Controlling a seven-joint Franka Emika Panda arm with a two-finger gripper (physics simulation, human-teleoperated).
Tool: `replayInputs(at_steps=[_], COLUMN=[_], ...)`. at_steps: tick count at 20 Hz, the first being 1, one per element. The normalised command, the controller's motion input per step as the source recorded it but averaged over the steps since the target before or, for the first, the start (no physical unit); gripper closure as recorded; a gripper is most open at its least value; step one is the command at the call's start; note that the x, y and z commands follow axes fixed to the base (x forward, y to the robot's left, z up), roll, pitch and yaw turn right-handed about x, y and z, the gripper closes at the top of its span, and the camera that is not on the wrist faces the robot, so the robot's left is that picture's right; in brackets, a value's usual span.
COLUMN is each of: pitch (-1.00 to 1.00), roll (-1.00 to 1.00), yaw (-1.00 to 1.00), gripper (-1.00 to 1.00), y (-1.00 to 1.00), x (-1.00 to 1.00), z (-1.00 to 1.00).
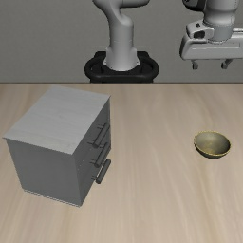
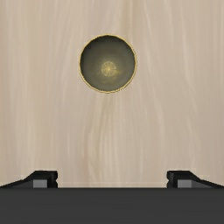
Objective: Pick up the pocelain bowl on the table and place it on the white cabinet
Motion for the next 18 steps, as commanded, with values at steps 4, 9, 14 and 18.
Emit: replayInputs(at_steps=[4,9,14,18], pitch=[0.0,0.0,0.0,0.0], roll=[0.0,0.0,0.0,0.0], yaw=[0.0,0.0,0.0,0.0], gripper=[-1.0,-1.0,-1.0,-1.0], y=[0.0,0.0,-0.6,0.0], x=[1.0,1.0,0.2,0.0], z=[0.0,0.0,-0.2,-1.0])
